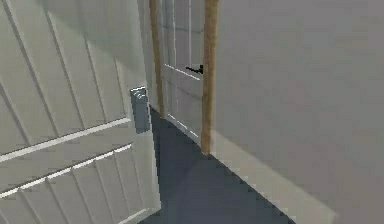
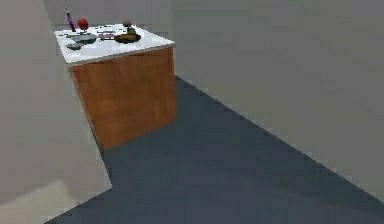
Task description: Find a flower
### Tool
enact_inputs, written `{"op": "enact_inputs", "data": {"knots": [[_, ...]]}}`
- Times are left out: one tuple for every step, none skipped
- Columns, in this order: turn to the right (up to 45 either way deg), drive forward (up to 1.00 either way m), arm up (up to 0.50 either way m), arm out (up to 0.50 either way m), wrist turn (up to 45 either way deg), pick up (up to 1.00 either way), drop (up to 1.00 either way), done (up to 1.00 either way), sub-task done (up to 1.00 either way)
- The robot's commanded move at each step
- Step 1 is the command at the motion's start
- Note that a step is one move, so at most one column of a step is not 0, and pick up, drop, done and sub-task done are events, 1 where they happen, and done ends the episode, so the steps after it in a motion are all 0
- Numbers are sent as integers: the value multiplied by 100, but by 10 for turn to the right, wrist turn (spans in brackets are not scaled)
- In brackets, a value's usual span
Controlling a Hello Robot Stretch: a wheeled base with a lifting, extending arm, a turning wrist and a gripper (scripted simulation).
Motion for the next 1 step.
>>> {"op": "enact_inputs", "data": {"knots": [[450, 0, 0, 0, 0, 0, 0, 0, 0]]}}
